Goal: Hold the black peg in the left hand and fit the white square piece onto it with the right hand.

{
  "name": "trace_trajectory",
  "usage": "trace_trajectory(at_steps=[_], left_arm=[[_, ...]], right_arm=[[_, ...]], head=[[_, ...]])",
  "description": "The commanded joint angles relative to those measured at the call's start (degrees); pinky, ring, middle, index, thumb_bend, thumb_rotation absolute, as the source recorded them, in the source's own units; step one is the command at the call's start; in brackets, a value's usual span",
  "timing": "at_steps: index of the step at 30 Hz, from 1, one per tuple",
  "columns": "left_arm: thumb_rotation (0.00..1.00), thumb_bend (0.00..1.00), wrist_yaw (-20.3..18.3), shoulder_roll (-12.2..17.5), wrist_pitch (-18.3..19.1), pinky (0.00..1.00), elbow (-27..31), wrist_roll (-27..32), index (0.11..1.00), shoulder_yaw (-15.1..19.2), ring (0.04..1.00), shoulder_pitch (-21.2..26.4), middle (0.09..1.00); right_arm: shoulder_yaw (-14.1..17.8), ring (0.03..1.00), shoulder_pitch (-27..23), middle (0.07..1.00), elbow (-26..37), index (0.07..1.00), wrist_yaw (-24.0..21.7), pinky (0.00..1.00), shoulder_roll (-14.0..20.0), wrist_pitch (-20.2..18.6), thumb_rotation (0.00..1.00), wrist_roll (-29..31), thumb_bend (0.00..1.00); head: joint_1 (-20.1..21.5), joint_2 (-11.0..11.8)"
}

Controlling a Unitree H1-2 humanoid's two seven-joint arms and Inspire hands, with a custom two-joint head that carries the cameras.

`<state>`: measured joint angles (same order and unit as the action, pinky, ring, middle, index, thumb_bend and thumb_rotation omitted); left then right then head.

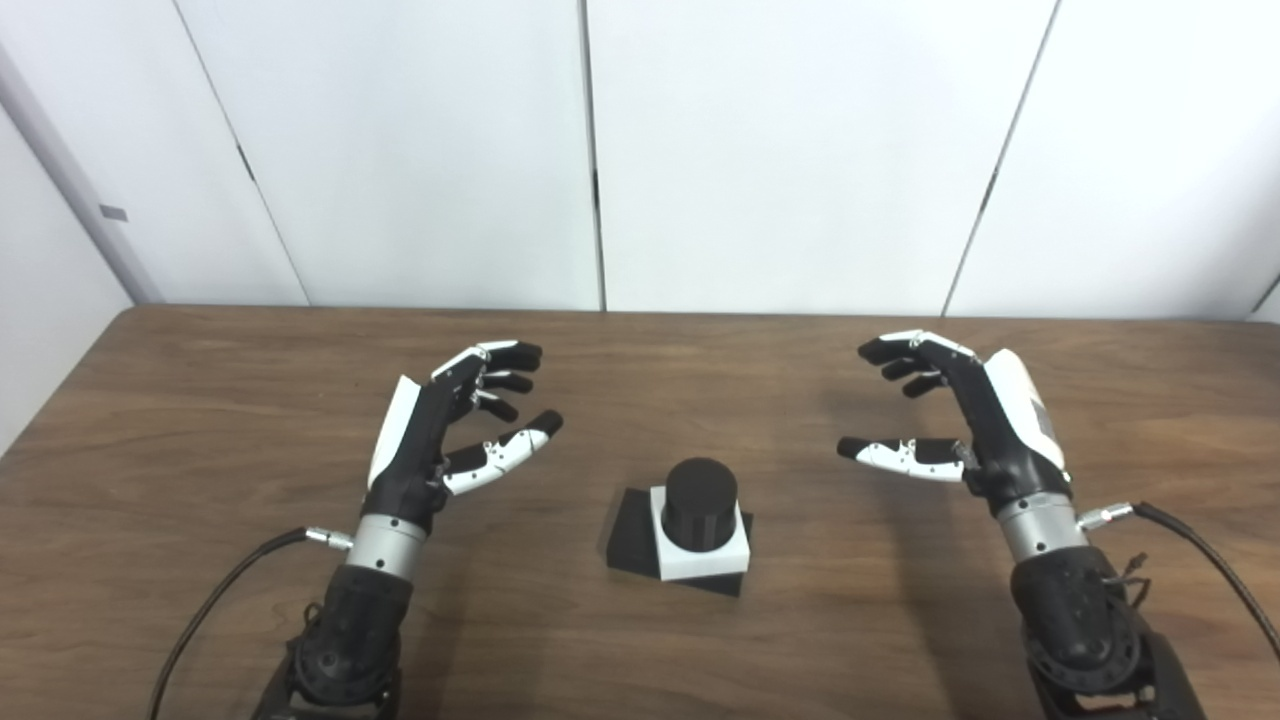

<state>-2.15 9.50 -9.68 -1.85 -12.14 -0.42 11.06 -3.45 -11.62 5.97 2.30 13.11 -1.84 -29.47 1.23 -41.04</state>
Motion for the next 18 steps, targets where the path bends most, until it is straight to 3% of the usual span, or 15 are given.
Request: trace_trajectory(at_steps=[1,18], left_arm=[[0.23,0.64,0.57,0.47,-1.85,0.55,0.59,0.60,0.710,0.21,0.683,1.48,0.726],[0.21,0.64,0.53,0.51,-2.85,0.56,-0.01,1.05,0.710,0.22,0.681,1.54,0.729]], right_arm=[[0.25,0.668,-1.37,0.693,2.22,0.673,0.28,0.59,0.29,0.13,0.14,-0.09,0.60],[0.40,0.671,-1.35,0.697,2.72,0.702,-0.34,0.62,-0.12,-0.74,0.11,0.07,0.60]], head=[[0.06,0.03],[0.26,-0.13]])
